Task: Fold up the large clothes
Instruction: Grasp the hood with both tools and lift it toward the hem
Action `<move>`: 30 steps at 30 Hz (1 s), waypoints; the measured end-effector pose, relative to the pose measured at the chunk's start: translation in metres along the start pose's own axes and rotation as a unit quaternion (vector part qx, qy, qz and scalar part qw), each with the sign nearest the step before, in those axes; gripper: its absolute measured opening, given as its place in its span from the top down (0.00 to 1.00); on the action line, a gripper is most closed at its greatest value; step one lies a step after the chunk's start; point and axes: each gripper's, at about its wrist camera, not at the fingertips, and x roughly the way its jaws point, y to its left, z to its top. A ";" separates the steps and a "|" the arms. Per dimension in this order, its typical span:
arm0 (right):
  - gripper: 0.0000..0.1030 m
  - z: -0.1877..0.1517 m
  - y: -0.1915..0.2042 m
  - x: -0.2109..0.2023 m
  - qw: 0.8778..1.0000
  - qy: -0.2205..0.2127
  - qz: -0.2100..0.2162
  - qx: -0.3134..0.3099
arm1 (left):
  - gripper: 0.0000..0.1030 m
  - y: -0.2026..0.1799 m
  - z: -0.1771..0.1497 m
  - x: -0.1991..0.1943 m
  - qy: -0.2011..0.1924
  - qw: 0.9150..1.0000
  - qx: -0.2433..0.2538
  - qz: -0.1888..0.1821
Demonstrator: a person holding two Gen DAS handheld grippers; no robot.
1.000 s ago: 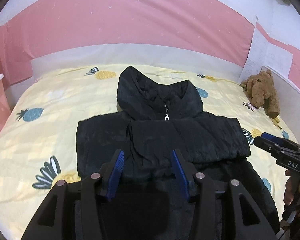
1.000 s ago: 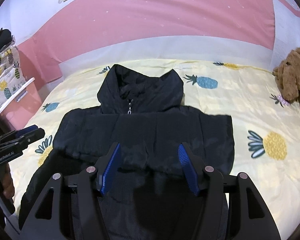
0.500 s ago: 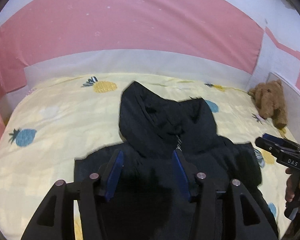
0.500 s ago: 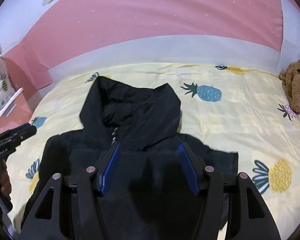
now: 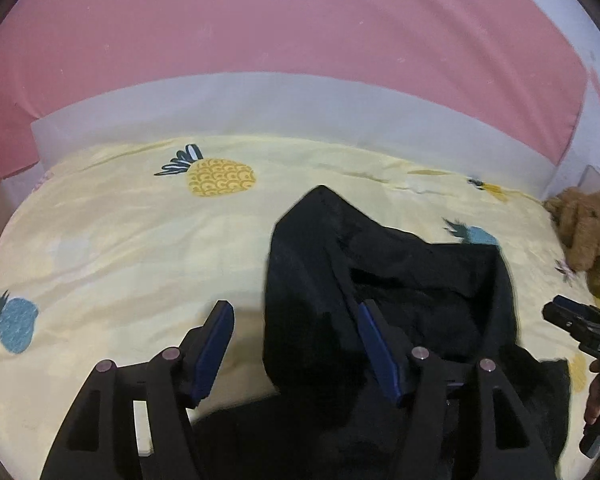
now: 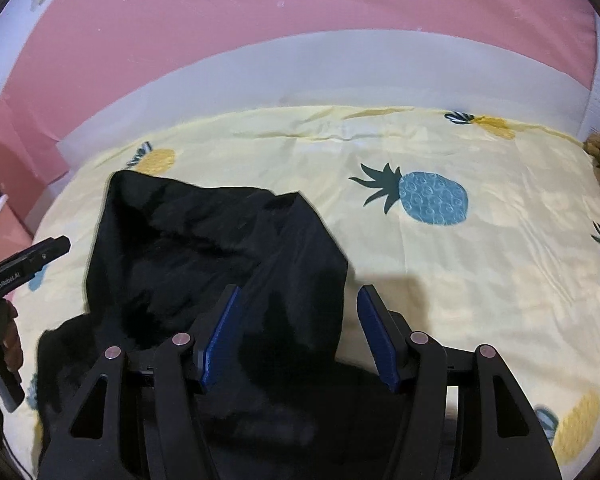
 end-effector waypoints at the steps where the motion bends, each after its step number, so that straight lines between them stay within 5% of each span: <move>1: 0.42 0.007 -0.002 0.013 1.000 0.003 0.000 -0.003 | 0.38 0.002 0.003 0.010 0.003 1.000 -0.002 0.001; 9: 0.42 0.033 -0.010 0.084 0.999 0.042 0.002 0.005 | 0.38 0.007 0.024 0.081 0.023 1.000 -0.010 -0.018; 10: 0.58 0.033 -0.008 0.088 0.999 0.046 0.001 0.002 | 0.50 0.005 0.024 0.085 0.023 0.999 -0.008 -0.026; 11: 0.88 0.033 -0.005 0.088 0.999 0.048 0.004 -0.003 | 0.71 0.002 0.023 0.090 0.025 0.999 -0.002 -0.037; 13: 0.91 0.031 0.001 0.084 0.999 0.041 -0.001 -0.011 | 0.96 -0.003 0.020 0.091 0.027 0.999 0.013 -0.036; 21: 0.93 0.012 0.013 -0.010 0.999 -0.044 0.031 -0.006 | 0.97 -0.007 0.008 0.011 -0.050 0.997 0.010 -0.062; 30: 0.93 -0.054 0.029 -0.122 0.994 -0.094 0.062 0.004 | 0.97 -0.004 -0.041 -0.118 -0.100 0.989 0.001 -0.110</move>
